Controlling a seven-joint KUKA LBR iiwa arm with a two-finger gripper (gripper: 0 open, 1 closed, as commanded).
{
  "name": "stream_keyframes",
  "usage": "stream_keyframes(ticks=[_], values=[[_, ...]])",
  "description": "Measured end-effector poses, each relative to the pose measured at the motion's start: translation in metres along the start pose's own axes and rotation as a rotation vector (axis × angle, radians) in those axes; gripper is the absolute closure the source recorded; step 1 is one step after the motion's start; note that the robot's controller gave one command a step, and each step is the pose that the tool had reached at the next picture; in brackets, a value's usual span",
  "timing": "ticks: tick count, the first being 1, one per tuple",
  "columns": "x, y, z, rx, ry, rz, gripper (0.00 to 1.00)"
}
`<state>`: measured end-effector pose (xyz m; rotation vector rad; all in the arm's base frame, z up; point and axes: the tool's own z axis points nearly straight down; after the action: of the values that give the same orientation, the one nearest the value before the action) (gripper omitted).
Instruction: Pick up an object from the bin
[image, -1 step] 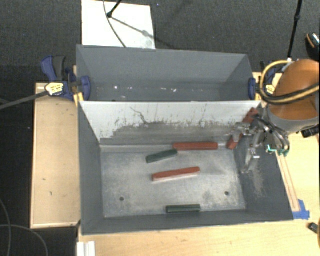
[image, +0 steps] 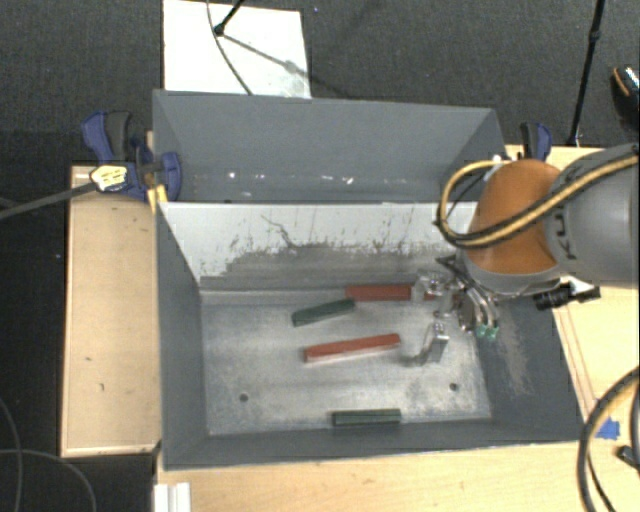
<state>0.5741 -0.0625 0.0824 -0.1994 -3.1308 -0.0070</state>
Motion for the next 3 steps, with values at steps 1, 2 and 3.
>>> stream_keyframes(ticks=[1, 2, 3], values=[[0.013, -0.029, 0.012, 0.005, -0.004, -0.301, 0.0], [0.019, 0.027, 0.012, 0.001, -0.002, -0.376, 0.0], [-0.005, 0.097, 0.009, 0.002, -0.011, -0.404, 0.0]])
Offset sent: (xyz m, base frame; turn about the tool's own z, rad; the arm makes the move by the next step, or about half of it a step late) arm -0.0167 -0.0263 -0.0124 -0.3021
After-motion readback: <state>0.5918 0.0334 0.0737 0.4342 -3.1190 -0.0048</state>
